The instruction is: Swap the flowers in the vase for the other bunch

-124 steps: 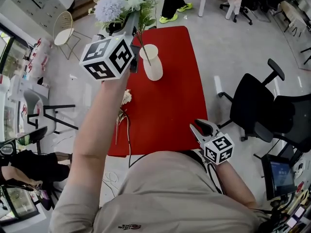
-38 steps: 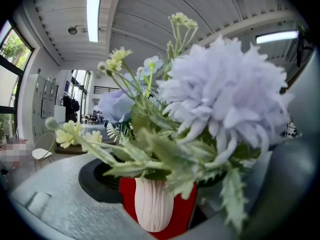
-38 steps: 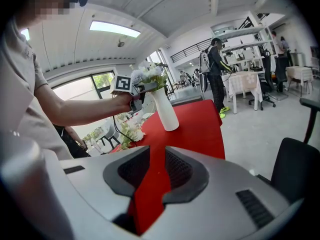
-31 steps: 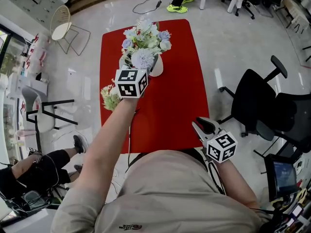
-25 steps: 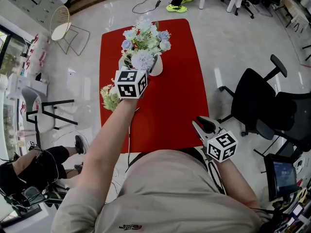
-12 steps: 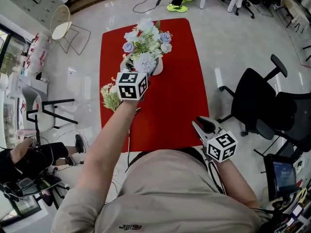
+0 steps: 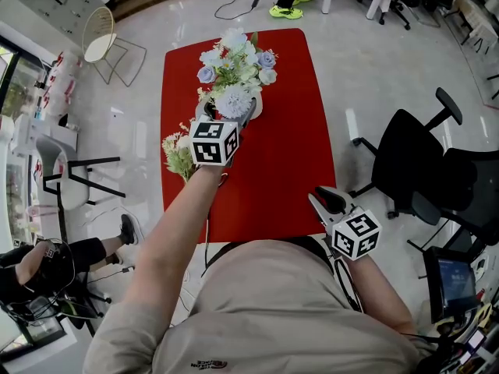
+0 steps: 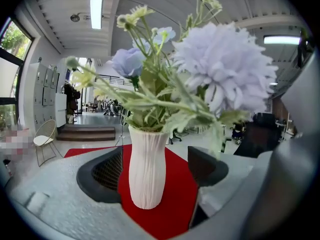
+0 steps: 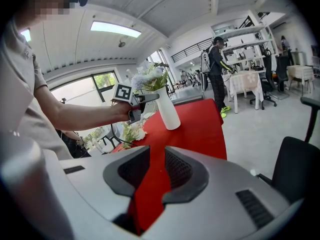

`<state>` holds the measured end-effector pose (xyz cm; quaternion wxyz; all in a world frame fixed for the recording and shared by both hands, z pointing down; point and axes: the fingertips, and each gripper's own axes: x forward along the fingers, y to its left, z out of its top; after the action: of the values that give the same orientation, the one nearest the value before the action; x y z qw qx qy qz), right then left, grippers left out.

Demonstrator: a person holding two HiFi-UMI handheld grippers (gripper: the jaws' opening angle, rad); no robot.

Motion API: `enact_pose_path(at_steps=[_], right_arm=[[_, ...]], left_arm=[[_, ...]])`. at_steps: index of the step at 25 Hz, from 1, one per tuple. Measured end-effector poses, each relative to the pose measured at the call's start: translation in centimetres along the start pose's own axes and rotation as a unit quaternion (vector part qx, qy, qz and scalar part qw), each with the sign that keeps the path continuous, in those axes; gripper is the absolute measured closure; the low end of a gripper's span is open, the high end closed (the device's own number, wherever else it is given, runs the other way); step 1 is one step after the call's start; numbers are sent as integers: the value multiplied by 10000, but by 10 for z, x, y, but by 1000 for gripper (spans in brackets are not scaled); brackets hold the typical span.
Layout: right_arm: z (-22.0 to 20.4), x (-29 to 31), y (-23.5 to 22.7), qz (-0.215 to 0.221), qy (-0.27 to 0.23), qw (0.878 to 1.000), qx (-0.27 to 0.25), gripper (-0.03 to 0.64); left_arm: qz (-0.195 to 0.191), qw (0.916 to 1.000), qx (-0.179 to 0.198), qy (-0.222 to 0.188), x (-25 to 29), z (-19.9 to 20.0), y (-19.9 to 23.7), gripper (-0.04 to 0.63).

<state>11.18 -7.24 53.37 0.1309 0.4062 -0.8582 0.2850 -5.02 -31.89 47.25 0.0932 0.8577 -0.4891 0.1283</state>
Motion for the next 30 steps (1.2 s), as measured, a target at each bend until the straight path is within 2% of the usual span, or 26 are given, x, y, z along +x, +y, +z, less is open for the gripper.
enact_pose_path(at_steps=[12, 17, 26, 30], right_arm=[[-3, 4, 9, 61, 93, 9999, -35, 517], [-5, 7, 18, 97, 140, 9998, -111, 518], [-4, 13, 37, 110, 183, 9995, -233, 522], [-1, 16, 46, 89, 191, 9993, -323, 522]], left_arm=[[-129, 9995, -293, 30, -21, -17, -13, 204], [-259, 9980, -570, 69, -38, -29, -22, 204], [-870, 9905, -1055, 119, -88, -53, -58, 205], [-1240, 9837, -1297, 122, -115, -58, -72, 206]])
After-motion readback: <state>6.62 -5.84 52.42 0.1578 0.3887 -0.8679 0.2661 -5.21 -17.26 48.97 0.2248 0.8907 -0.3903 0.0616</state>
